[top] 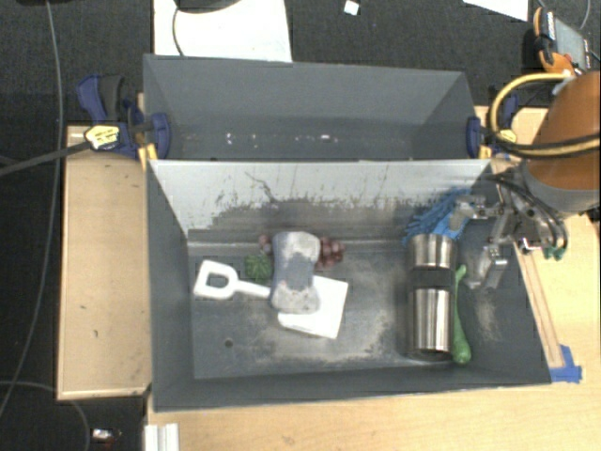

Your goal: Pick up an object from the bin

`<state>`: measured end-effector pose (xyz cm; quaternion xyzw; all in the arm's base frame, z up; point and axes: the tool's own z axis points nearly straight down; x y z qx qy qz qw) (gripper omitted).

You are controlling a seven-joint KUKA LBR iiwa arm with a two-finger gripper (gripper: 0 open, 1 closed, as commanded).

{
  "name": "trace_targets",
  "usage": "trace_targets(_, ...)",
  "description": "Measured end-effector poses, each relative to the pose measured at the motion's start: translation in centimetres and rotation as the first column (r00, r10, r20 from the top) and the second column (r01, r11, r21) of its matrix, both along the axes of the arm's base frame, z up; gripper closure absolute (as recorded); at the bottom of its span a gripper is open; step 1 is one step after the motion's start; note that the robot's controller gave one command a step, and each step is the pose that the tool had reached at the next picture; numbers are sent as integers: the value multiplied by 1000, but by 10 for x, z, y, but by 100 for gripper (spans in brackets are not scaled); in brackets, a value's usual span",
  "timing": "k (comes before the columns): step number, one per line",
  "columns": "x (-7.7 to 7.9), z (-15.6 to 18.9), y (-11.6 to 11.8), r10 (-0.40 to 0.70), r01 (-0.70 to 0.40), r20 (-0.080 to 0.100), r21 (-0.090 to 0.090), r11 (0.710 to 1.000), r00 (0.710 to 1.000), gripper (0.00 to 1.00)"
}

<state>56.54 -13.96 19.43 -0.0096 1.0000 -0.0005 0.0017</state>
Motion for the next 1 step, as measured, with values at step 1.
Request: trace_targets(1, 0, 0, 0, 0, 0, 0, 0, 1000, 1000, 0)
